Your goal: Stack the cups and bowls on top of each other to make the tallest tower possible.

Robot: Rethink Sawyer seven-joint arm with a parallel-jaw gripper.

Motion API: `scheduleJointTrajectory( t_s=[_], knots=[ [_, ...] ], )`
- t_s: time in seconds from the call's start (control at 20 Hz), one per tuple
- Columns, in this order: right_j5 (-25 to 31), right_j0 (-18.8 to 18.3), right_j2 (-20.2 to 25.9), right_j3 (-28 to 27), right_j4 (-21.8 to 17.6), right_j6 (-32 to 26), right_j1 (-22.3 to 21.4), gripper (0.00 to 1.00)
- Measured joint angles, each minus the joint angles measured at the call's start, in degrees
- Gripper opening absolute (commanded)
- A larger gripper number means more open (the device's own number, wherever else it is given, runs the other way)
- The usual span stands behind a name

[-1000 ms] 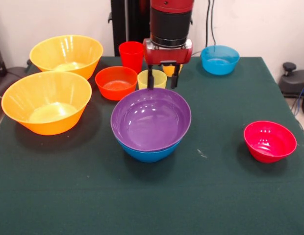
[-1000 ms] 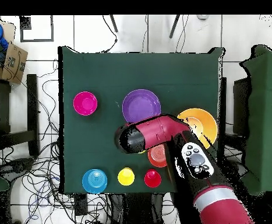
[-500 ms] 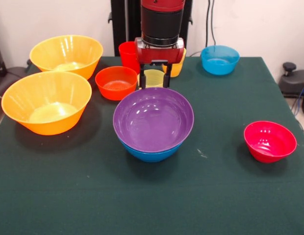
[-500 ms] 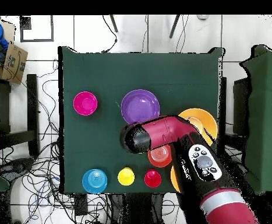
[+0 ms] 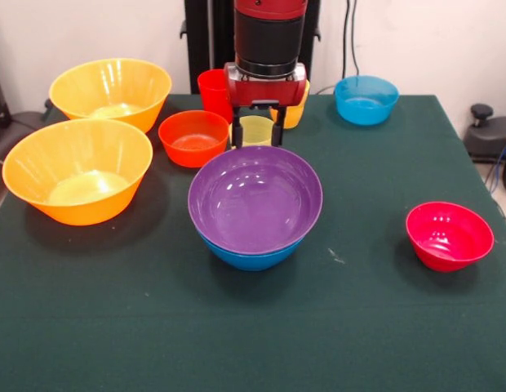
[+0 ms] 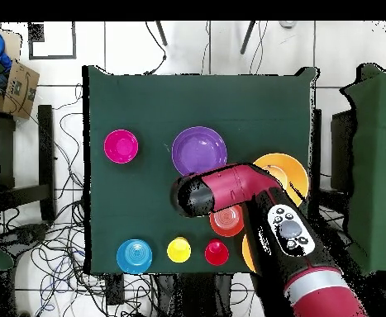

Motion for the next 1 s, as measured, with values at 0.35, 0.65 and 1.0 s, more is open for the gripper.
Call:
scheduleJointTrajectory(
  t_s=[0.35, 0.65, 1.0],
  knots=[
    [0.01, 0.17, 0.00, -0.18, 0.02, 0.00, 0.01, 1.00],
    [0.15, 0.17, 0.00, -0.58, 0.43, 0.00, 0.27, 1.00],
    [5.04, 0.24, 0.00, -3.43, 3.16, 0.00, 2.35, 1.00]
  ],
)
